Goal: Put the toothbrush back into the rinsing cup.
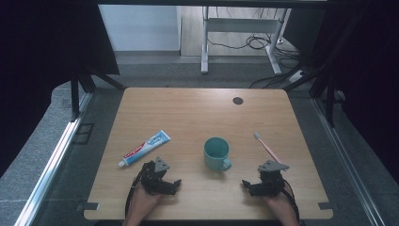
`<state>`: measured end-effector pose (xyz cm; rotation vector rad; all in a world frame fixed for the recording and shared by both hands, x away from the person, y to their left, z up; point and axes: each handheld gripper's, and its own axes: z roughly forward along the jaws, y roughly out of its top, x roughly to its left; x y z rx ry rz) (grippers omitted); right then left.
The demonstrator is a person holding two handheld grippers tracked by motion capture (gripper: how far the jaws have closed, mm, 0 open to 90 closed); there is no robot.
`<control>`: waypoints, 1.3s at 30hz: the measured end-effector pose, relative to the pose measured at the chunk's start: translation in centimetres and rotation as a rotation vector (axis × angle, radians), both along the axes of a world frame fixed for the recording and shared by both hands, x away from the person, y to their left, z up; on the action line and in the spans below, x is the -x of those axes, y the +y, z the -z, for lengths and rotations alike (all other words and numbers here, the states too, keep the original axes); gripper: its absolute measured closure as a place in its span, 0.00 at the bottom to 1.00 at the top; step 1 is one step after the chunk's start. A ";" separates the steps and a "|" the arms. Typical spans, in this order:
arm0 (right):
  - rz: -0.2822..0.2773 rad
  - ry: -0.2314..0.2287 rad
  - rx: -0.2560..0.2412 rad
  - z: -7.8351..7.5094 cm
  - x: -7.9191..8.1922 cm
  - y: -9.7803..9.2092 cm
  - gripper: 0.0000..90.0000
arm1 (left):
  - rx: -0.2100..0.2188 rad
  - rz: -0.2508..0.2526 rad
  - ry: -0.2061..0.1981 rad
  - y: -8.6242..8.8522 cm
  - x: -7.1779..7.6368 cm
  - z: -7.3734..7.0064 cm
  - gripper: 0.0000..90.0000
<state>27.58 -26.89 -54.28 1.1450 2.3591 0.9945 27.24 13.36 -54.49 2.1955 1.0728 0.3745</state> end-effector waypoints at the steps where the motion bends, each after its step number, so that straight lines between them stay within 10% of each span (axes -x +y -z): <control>1: 0.000 0.000 0.000 0.0 0.0 0.0 0.06 | 0.001 0.000 0.002 0.0 0.0 0.0 0.01; 39: -0.033 -0.008 -0.032 -1.3 -0.8 -1.2 0.11 | -0.005 0.010 0.001 -0.2 -0.2 0.0 0.01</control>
